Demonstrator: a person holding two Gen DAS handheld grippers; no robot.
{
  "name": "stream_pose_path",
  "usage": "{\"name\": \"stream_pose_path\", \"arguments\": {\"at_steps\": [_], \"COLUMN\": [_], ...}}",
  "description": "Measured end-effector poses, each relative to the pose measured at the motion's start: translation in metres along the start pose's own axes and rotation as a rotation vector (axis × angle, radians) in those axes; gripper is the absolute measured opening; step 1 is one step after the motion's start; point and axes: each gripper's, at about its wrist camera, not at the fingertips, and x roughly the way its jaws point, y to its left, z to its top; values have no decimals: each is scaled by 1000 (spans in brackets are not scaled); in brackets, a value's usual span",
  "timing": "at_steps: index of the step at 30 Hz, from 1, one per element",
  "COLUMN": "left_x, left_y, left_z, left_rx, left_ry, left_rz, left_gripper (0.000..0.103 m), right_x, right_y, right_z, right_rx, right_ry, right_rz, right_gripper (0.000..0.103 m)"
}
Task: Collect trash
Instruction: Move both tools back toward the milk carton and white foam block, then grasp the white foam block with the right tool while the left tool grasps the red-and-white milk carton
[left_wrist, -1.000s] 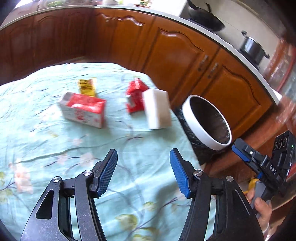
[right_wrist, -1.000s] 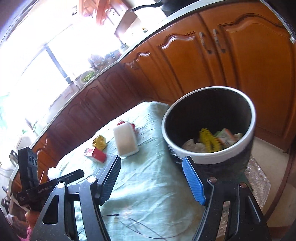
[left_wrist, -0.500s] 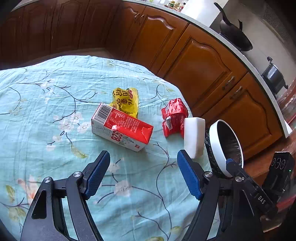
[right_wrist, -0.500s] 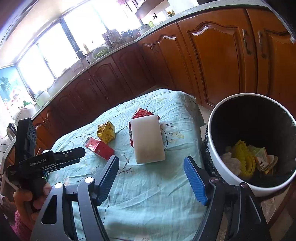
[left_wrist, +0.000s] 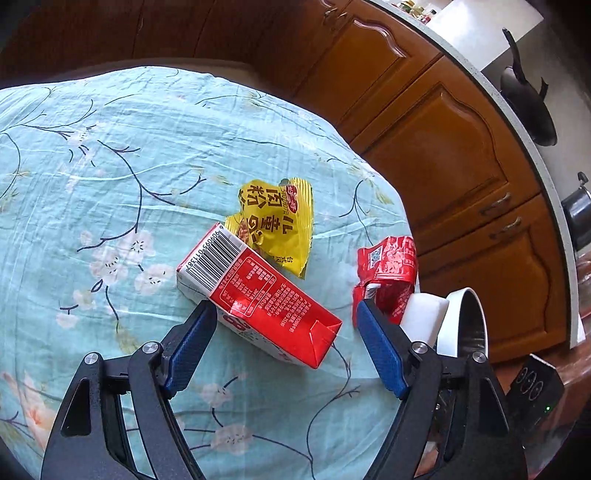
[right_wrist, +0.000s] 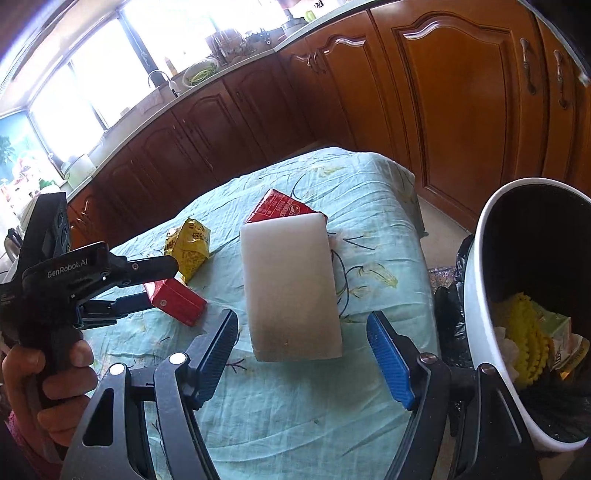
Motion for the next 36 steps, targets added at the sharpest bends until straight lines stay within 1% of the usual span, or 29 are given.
{"name": "stream_pose_path", "arguments": {"at_steps": [1,2,3,4,5,6,7,8,10,12,15,17,19,22,23,24,25,26,27,28,29,30,33,36], "left_x": [3,6,10,11,12,12,12,12,8,-1,-19,-31,-40,-44,-46,-50,-54,-59,-64,-70,-73,-74,-70,-72], "left_y": [-1,-2,-1,1,3,3,4,7,12,16,23,27,33,45,49,51,51,51,50,48,47,45,50,63], "left_z": [-1,-4,-6,-9,-12,-15,-19,-22,-29,-35,-45,-55,-69,-88,-93,-96,-98,-100,-100,-101,-100,-99,-86,-81], "left_rx": [19,37,48,51,59,75,86,89,105,136,178,221,271,309,316,321,325,322,317,316,315,307,234,197], "left_ry": [3,9,25,35,41,51,61,68,75,66,67,81,99,137,143,137,131,118,94,53,19,2,-19,-33], "left_rz": [8,11,2,-19,-27,-17,-21,-29,-43,-38,-57,-71,-65,-55,-46,-34,-20,-9,7,20,32,54,98,140], "left_gripper": [76,67,61,56,45,28,26,14,13,12,11,11,11,11,11,15,20,45,77,85,87,87,87,87], "right_x": [3,5,7,8,8,6,4,2,-3,-10,-23,-30,-36,-39,-38,-36,-35,-34,-33,-33,-33,-34,-38,-44], "right_y": [1,2,4,6,8,8,9,9,10,11,12,12,12,12,12,12,13,14,14,13,13,13,14,16], "right_z": [0,0,-1,-1,-2,-3,-5,-6,-9,-13,-21,-25,-30,-38,-40,-41,-42,-43,-43,-44,-44,-44,-45,-45], "right_rx": [-4,-7,-12,-19,-24,-27,-28,-30,-27,-18,-3,4,16,24,26,28,28,28,29,31,35,37,42,39], "right_ry": [9,16,20,25,29,25,21,19,13,6,1,-4,-8,-5,1,6,11,14,15,15,13,11,5,-1], "right_rz": [1,5,4,-3,-9,-10,-9,-9,-5,6,30,41,51,63,68,71,71,74,77,81,84,86,92,96], "right_gripper": [73,71,61,53,50,50,50,49,49,49,49,49,49,49,49,49,49,49,49,49,49,49,49,49]}}
